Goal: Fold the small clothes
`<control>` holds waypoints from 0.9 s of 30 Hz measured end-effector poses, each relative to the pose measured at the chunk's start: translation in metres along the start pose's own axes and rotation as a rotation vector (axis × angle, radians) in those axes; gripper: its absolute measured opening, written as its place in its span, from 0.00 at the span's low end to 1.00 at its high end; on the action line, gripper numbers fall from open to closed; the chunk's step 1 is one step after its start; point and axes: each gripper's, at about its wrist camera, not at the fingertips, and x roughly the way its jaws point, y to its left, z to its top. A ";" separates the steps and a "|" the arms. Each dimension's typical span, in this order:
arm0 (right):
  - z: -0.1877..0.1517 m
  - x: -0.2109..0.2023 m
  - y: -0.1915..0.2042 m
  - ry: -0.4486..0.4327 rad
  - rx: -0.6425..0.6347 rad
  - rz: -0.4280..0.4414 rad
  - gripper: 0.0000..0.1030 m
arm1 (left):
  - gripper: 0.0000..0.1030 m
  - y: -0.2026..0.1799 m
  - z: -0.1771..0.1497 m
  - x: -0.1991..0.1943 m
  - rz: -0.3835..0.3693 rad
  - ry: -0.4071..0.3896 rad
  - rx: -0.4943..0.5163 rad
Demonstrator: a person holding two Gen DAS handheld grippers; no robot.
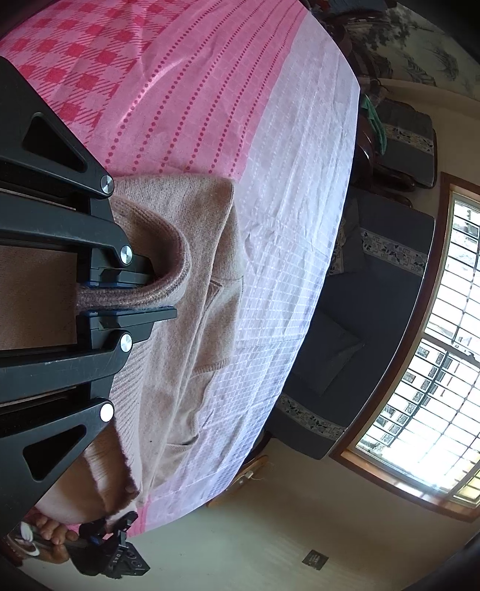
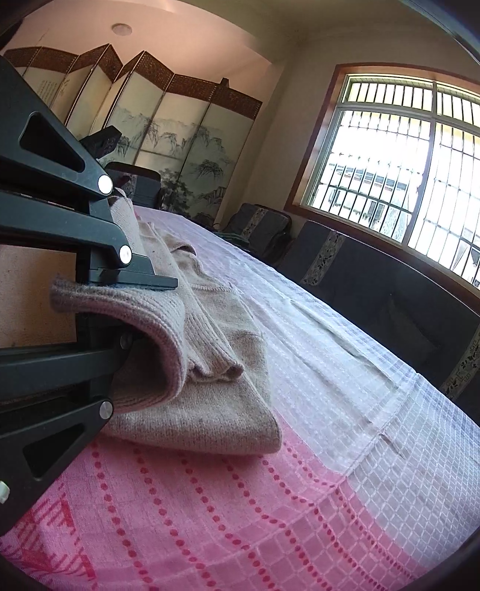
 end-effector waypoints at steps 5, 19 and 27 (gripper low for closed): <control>-0.001 0.001 -0.004 -0.008 0.018 0.005 0.08 | 0.08 0.005 -0.003 0.005 -0.036 -0.039 0.002; 0.004 0.005 -0.010 -0.001 0.059 0.001 0.08 | 0.08 0.011 -0.002 0.015 -0.053 -0.027 -0.026; 0.010 0.007 -0.011 0.010 0.093 0.002 0.09 | 0.08 0.013 0.007 0.016 -0.076 -0.013 -0.070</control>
